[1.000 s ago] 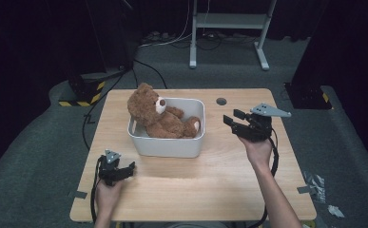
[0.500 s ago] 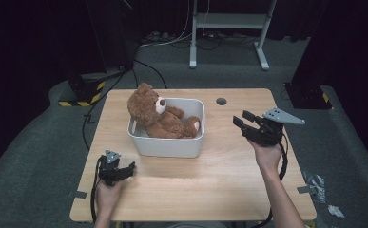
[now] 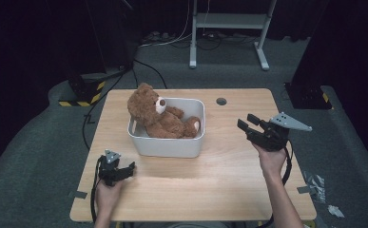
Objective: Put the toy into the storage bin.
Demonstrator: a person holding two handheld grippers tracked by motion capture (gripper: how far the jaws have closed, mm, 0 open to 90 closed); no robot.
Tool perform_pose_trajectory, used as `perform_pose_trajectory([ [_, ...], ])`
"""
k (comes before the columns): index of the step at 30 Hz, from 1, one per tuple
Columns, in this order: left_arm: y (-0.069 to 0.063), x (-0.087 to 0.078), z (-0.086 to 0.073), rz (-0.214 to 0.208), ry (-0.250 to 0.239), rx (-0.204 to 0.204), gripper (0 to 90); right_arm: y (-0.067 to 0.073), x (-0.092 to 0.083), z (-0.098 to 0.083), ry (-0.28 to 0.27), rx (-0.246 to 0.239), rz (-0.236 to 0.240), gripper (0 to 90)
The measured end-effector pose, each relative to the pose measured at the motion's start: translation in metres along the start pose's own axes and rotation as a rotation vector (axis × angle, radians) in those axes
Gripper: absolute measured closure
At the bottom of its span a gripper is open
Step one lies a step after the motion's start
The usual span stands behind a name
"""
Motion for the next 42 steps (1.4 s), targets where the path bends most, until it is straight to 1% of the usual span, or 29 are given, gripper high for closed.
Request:
perform_pose_trajectory([
  [2, 0.0, 0.0, 0.0, 0.0, 0.0, 0.0, 22.7, 0.0, -0.002, -0.002, 0.0, -0.008, -0.004, 48.4],
  [6, 0.0, 0.0, 0.0, 0.001, 0.0, 0.0, 22.6, -0.003, -0.006, -0.006, 0.011, -0.008, -0.005, 47.8],
  [8, 0.0, 0.0, 0.0, 0.001, 0.0, 0.0, 22.7, -0.005, -0.01, -0.008, 0.007, 0.008, -0.01, 46.4],
  [16, 0.0, 0.0, 0.0, 0.001, 0.0, -0.001, 22.7, -0.009, -0.014, -0.015, 0.024, 0.017, -0.021, 44.3],
  [19, 0.0, 0.0, 0.0, 0.001, 0.0, -0.001, 22.7, -0.01, -0.015, -0.017, 0.026, 0.022, -0.021, 44.1],
  [21, 0.0, 0.0, 0.0, 0.001, 0.0, -0.001, 22.7, -0.011, -0.014, -0.02, 0.031, 0.019, -0.029, 43.5],
  [22, 0.0, 0.0, 0.0, 0.001, 0.0, -0.001, 22.7, -0.013, -0.015, -0.022, 0.038, 0.033, -0.023, 43.4],
  [24, 0.0, 0.0, 0.0, 0.001, 0.0, -0.001, 22.7, -0.013, -0.014, -0.024, 0.042, 0.032, -0.017, 42.7],
  [26, 0.0, 0.0, 0.0, 0.002, 0.0, -0.001, 22.7, -0.013, -0.013, -0.026, 0.058, 0.02, -0.019, 42.5],
  [29, 0.0, 0.0, 0.0, 0.002, 0.0, -0.002, 22.6, -0.013, -0.014, -0.028, 0.059, 0.027, -0.014, 42.5],
  [30, 0.0, 0.0, 0.0, 0.002, 0.001, -0.002, 22.6, -0.014, -0.013, -0.03, 0.065, 0.022, -0.019, 42.3],
  [37, 0.0, -0.001, 0.0, 0.003, 0.001, -0.002, 22.5, -0.015, -0.014, -0.037, 0.072, 0.039, -0.009, 42.1],
  [38, 0.0, -0.001, 0.0, 0.003, 0.0, -0.002, 22.5, -0.015, -0.014, -0.038, 0.068, 0.048, -0.01, 41.8],
  [42, 0.0, -0.001, 0.0, 0.003, 0.001, -0.002, 22.6, -0.014, -0.013, -0.043, 0.067, 0.05, -0.022, 41.0],
])
Point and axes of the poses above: each handheld gripper's, and its own axes: x roughly forward along the jaws, z roughly out of its top, y roughly to its left, the point moved 2 cm from there along x, roughly forward along the jaws, and after that the axes turned 4 degrees about -z, right-handed, at the moved point
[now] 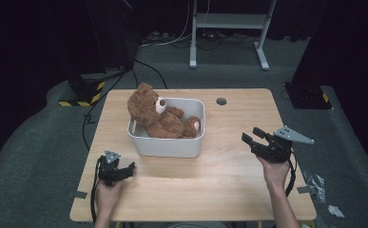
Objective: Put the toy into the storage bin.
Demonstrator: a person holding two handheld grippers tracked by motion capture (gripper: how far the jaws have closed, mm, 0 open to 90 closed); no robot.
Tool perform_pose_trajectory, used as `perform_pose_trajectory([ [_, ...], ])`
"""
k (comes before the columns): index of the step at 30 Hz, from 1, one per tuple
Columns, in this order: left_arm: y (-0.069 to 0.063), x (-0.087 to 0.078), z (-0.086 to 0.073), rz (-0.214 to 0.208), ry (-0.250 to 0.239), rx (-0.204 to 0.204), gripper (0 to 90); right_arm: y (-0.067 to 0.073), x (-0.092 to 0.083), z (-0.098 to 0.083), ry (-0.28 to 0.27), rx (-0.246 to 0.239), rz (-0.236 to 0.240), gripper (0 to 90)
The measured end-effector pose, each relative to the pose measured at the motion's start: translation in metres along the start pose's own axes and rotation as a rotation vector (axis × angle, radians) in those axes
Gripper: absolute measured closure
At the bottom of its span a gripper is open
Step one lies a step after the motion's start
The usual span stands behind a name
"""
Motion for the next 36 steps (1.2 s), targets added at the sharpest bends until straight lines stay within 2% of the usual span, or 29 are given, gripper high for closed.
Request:
perform_pose_trajectory([
  [25, 0.0, 0.0, 0.0, -0.001, -0.004, 0.003, 22.5, -0.005, 0.003, -0.018, 0.021, 0.025, -0.015, 40.7],
  [36, 0.0, 0.0, 0.0, -0.001, -0.004, 0.001, 22.3, -0.009, 0.013, -0.026, 0.046, 0.031, -0.032, 40.9],
])
Point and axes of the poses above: each handheld gripper's, and its own axes: x roughly forward along the jaws, z roughly out of its top, y roughly to its left, the point moved 2 cm from there along x, roughly forward along the jaws, and after that the axes turned 4 degrees about -z, right-handed, at the moved point
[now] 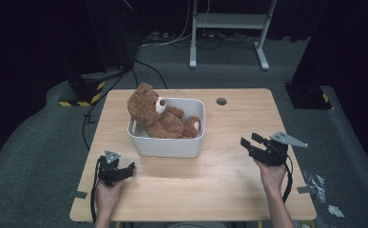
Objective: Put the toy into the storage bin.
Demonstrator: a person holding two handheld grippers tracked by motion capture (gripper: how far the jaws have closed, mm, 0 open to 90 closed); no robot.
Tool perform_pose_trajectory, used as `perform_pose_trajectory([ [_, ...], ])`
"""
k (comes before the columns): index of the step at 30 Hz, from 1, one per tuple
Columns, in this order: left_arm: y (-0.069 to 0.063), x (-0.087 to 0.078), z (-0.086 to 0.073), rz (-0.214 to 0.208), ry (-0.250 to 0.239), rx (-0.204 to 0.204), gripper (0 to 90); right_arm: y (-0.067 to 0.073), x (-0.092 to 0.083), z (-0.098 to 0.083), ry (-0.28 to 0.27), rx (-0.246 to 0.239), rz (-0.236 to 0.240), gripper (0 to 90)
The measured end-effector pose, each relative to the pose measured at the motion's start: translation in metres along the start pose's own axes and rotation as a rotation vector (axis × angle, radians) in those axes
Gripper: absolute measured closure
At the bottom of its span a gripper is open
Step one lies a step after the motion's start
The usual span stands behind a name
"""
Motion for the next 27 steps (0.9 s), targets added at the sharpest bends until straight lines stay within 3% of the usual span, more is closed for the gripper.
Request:
perform_pose_trajectory([
  [12, 0.0, 0.0, 0.0, 0.0, 0.0, 0.0, 22.4, -0.003, 0.018, -0.02, 0.066, 0.005, -0.037, 41.2],
  [27, 0.0, 0.0, 0.0, 0.0, 0.0, 0.0, 22.4, -0.003, 0.035, -0.027, 0.116, -0.011, -0.067, 41.3],
])
Point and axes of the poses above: each handheld gripper's, and its own axes: x roughly forward along the jaws, z roughly out of its top, y roughly to its left, the point moved 2 cm from there along x, roughly forward along the jaws, and after that the axes turned 4 degrees about -z, right-handed, at the moved point
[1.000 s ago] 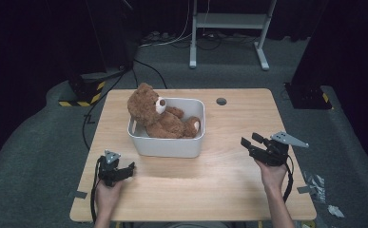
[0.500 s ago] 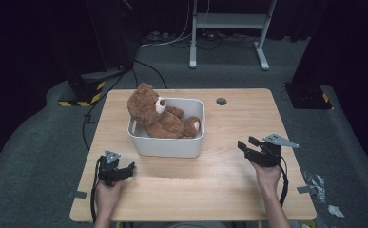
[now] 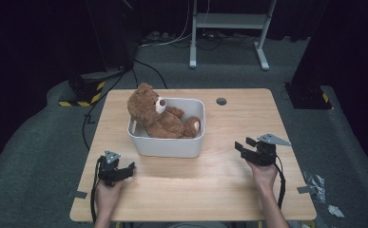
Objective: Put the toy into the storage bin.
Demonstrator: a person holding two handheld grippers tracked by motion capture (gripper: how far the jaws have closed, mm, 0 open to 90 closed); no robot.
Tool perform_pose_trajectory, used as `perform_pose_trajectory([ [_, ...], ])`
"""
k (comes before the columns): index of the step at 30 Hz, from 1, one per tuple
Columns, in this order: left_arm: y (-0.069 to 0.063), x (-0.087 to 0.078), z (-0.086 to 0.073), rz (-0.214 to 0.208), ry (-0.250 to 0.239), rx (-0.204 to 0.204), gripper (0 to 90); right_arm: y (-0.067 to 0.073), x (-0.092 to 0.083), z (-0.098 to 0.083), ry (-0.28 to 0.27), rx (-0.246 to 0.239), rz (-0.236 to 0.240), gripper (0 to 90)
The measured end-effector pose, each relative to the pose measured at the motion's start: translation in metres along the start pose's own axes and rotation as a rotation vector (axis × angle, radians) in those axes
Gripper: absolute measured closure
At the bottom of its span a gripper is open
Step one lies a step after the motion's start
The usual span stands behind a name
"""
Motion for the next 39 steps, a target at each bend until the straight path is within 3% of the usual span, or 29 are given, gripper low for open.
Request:
perform_pose_trajectory([
  [17, 0.0, 0.0, 0.0, 0.0, 0.0, 0.001, 22.4, -0.002, 0.028, -0.011, 0.087, -0.008, -0.043, 41.3],
  [31, 0.0, 0.0, 0.0, 0.0, 0.0, 0.001, 22.4, -0.004, 0.042, -0.018, 0.16, -0.069, -0.115, 41.3],
  [39, 0.0, 0.0, 0.0, 0.0, 0.0, 0.002, 22.4, -0.007, 0.046, -0.02, 0.194, -0.066, -0.133, 41.2],
])
Point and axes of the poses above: each handheld gripper's, and its own axes: x roughly forward along the jaws, z roughly out of its top, y roughly to its left, the point moved 2 cm from there along x, roughly forward along the jaws, and after that the axes turned 4 degrees about -z, right-handed, at the moved point
